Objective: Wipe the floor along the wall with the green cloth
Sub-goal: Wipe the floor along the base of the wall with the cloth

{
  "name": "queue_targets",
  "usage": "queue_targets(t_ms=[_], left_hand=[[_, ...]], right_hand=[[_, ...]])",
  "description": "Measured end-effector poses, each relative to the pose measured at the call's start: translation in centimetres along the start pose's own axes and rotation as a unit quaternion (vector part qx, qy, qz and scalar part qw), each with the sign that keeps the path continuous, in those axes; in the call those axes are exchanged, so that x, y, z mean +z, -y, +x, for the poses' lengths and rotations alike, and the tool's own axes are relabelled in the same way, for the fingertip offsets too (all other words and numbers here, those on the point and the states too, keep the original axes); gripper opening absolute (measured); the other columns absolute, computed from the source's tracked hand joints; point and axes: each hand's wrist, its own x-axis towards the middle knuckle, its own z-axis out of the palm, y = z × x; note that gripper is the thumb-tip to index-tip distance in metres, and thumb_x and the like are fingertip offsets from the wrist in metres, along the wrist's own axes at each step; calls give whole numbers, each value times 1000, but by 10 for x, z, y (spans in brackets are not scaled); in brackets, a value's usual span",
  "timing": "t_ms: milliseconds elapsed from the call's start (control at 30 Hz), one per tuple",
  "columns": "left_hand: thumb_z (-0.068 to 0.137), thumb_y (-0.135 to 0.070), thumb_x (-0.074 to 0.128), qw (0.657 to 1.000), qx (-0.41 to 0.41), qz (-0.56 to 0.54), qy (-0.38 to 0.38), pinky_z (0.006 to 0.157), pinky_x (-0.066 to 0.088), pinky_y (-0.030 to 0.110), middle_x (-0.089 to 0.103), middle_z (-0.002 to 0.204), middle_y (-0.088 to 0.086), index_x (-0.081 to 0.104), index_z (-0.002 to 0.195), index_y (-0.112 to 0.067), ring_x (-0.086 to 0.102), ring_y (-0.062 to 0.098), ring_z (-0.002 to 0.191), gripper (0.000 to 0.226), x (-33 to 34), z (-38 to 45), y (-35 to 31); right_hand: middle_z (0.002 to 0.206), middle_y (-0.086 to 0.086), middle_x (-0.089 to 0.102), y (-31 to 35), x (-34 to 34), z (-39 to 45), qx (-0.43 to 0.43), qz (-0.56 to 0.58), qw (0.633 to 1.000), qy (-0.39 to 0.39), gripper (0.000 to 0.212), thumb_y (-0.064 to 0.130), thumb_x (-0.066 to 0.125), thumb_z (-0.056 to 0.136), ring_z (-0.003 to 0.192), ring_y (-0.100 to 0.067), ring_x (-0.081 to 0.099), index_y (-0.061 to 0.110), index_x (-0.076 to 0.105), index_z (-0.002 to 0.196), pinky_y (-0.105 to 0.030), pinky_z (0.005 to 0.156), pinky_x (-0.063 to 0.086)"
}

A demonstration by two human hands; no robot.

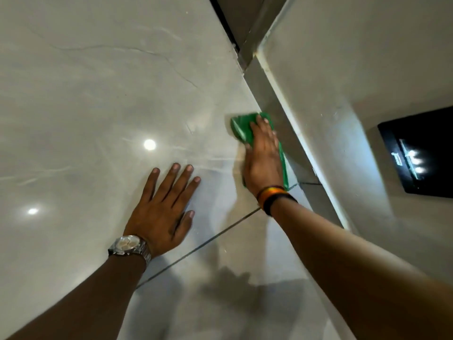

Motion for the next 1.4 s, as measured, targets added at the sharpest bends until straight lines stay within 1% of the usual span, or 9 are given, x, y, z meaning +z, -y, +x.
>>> queue_targets(t_ms=[233, 333, 467, 633, 833, 900, 1167, 1300, 1400], left_hand=[[105, -44, 39, 1000, 5, -5, 7, 134, 14, 64, 21, 180, 12, 25, 171, -15, 14, 34, 168, 73, 4, 0, 4], [104, -43, 42, 1000, 8, -7, 5, 133, 16, 66, 22, 180, 12, 26, 170, -15, 15, 34, 167, 74, 3, 0, 4], [100, -39, 47, 1000, 12, 14, -7, 131, 19, 67, 27, 178, 15, 34, 168, -12, 21, 37, 166, 74, -1, 1, 2], [100, -38, 43, 1000, 9, 3, -22, 132, 16, 67, 27, 178, 15, 36, 167, -10, 22, 37, 165, 72, -3, 2, 0], [103, -38, 38, 1000, 14, -6, -27, 131, 13, 69, 23, 179, 15, 31, 169, -10, 16, 37, 167, 71, -2, -1, -4], [104, -39, 36, 1000, 10, -8, -22, 132, 11, 69, 21, 180, 14, 30, 169, -11, 14, 37, 167, 71, -3, -1, -5], [103, -39, 38, 1000, 13, -16, -15, 133, 9, 66, 21, 180, 14, 30, 169, -11, 13, 35, 168, 72, -9, 1, -5], [103, -41, 36, 1000, 6, -15, -12, 134, 9, 64, 21, 180, 12, 29, 170, -14, 15, 34, 168, 72, -9, 0, -7], [102, -38, 38, 999, -7, -36, 3, 134, 10, 64, 28, 178, 11, 36, 167, -13, 22, 34, 166, 70, -13, 0, -6]], right_hand=[[169, -11, 17, 88, 51, 131, -19, -29, 998, -47, 56, 9, 36, 103, 157, -25, 11, 7, 23, 158, -39, 129, 8], [168, -8, 22, 84, 50, 113, -104, -39, 994, -15, 62, -1, 42, 98, 156, -24, 15, 10, 27, 158, -36, 129, 7], [165, -8, 30, 41, 29, 39, -198, -45, 977, 57, 55, 9, 49, 101, 155, -23, 22, 10, 35, 155, -39, 128, 15], [164, -6, 33, -31, 1, -74, -86, -42, 995, 18, 60, 2, 54, 96, 154, -22, 24, 13, 38, 153, -41, 127, 19], [164, -9, 29, -129, -38, -238, 111, -59, 992, -12, 57, 17, 47, 98, 155, -25, 22, 10, 33, 153, -55, 123, 26], [165, -10, 27, -143, -46, -264, 124, -66, 990, 3, 57, 20, 44, 98, 154, -26, 22, 9, 32, 153, -57, 121, 27], [160, -11, 39, -87, -27, -133, 7, -33, 999, -21, 58, -1, 52, 92, 152, -26, 29, 8, 43, 148, -49, 124, 24], [164, -10, 32, -22, 0, -54, 63, 8, 997, -48, 68, -15, 37, 88, 154, -23, 24, 8, 36, 153, -40, 129, 12], [166, -7, 28, 18, 11, -57, 76, 19, 997, -26, 70, -16, 37, 92, 155, -21, 21, 12, 32, 155, -36, 129, 12]])
